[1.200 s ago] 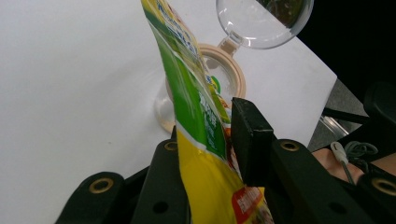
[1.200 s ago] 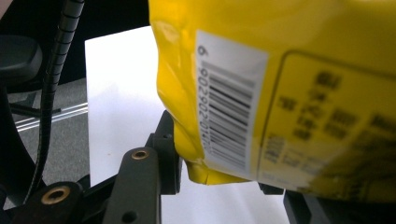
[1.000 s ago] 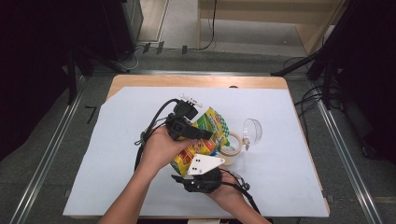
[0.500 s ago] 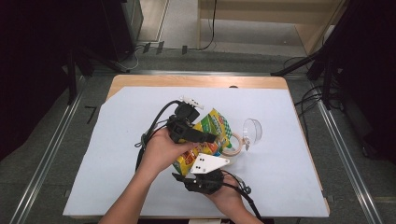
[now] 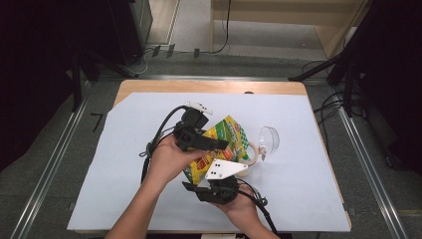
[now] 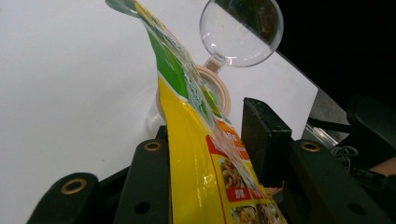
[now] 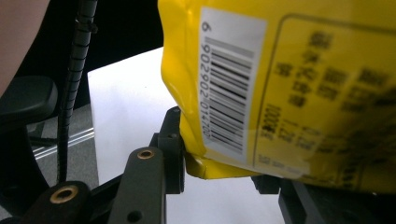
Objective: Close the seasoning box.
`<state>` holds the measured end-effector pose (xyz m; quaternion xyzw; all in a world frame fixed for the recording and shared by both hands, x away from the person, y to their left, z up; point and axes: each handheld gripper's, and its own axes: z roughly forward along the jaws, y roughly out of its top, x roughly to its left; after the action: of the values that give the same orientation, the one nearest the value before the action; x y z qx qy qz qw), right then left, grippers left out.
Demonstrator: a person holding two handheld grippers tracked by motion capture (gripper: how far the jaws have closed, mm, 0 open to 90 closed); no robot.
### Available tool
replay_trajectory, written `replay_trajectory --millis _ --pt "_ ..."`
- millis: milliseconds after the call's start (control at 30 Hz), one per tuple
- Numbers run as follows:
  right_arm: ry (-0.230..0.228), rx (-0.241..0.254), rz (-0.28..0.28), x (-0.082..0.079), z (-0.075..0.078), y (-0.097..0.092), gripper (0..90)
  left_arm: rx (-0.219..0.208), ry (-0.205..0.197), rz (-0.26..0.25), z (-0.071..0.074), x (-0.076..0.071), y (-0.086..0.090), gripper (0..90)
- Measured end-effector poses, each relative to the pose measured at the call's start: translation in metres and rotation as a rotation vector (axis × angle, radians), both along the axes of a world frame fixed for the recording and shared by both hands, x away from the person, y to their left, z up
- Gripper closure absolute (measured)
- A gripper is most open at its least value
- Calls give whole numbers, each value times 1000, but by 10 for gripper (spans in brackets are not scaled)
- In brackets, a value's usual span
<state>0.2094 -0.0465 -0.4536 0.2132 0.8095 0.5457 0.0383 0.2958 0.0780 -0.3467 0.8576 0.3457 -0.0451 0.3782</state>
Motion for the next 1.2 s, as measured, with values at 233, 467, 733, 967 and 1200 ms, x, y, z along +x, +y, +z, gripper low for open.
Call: replay_trajectory --millis 233,467,733,967,1200 --pt "21 -19 11 1 -5 2 647 25 0 -11 -1 2 -3 818" --pt "-6 -41 28 2 -5 5 611 20 1 -25 1 2 -4 866" --pt "-38 -94 37 5 1 9 684 41 10 -22 8 8 -7 870" --pt "-25 -97 32 15 9 11 711 55 58 -29 13 24 -9 869" --pt "-5 -71 23 19 6 10 715 31 96 -33 9 30 -10 861"
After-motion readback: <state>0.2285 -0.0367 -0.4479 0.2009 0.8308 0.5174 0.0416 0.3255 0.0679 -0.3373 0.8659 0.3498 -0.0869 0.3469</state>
